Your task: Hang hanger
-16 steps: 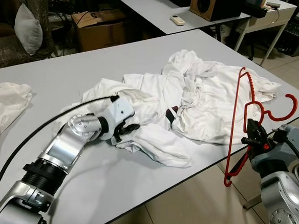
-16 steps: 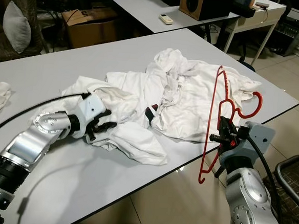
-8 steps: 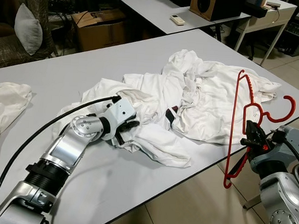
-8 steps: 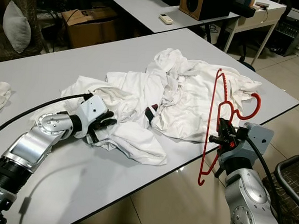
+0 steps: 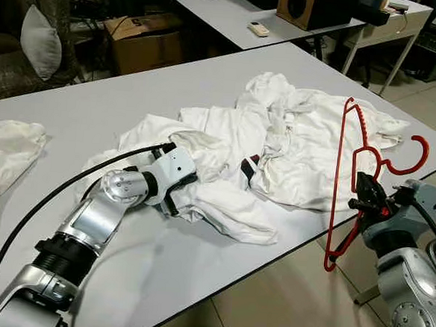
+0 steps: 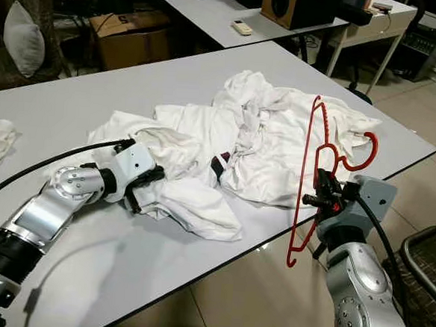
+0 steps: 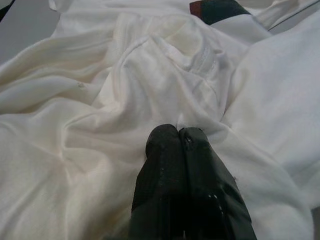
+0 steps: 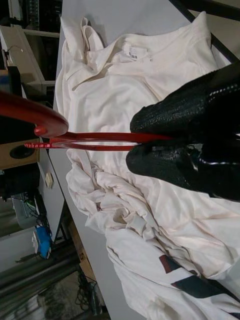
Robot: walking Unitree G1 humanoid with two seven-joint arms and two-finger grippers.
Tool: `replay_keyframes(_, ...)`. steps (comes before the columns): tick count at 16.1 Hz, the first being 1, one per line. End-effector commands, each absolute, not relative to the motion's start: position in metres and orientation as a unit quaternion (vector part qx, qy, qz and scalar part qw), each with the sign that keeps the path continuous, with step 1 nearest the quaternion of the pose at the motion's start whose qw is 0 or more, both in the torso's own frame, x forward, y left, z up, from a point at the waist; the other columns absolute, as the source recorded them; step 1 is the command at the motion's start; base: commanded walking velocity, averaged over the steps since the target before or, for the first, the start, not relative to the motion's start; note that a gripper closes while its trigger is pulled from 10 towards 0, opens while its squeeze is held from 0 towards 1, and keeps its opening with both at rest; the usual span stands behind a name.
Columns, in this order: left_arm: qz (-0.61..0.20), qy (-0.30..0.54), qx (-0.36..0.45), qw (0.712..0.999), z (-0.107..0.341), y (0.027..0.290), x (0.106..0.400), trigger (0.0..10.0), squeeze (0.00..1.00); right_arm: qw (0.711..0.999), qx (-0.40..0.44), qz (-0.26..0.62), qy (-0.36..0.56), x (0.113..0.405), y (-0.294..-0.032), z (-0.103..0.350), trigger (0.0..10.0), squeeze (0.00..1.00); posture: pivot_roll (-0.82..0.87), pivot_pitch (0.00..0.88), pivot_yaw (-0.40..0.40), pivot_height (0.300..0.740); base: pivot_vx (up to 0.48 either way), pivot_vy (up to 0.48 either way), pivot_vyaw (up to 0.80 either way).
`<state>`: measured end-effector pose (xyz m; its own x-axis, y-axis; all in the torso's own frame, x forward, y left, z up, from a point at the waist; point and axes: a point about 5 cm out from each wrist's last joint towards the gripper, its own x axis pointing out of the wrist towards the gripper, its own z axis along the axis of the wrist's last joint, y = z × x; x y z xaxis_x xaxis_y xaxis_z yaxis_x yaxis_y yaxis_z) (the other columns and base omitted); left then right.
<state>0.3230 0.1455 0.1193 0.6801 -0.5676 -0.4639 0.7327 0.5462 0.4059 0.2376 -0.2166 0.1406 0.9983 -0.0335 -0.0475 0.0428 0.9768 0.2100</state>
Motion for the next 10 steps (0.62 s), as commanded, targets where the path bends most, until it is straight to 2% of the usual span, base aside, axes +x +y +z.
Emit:
replay_keyframes(1,-0.376,0.142,0.289,0.869,0.118,0.153,0.321,0.0,0.00,0.995,0.101,-0.016,0.015,0.239,-0.215,0.146,10.0,0.00,-0.20,0.000,0.040,0.740,0.000,0.000,0.00)
replay_keyframes(4,-0.450,0.117,0.258,0.847,0.127,0.160,0.310,0.0,0.00,0.995,0.101,-0.014,0.014,0.241,-0.215,0.146,10.0,0.00,-0.19,0.000,0.036,0.740,0.000,0.000,0.00)
replay_keyframes(6,-0.501,0.083,0.172,0.844,0.153,0.179,0.298,0.0,0.00,0.995,0.101,-0.012,0.012,0.242,-0.215,0.146,10.0,0.00,-0.19,0.000,0.031,0.740,0.000,0.000,0.00)
replay_keyframes(9,-0.473,0.077,0.185,0.858,0.185,0.220,0.297,0.0,0.00,0.995,0.102,-0.007,0.012,0.245,-0.213,0.146,10.0,0.00,-0.18,0.000,0.026,0.740,0.000,0.000,0.00)
replay_keyframes(10,-0.456,0.081,0.212,0.861,0.186,0.229,0.297,0.0,0.00,0.995,0.102,-0.005,0.012,0.245,-0.213,0.146,10.0,0.00,-0.17,0.000,0.021,0.740,0.000,0.000,0.00)
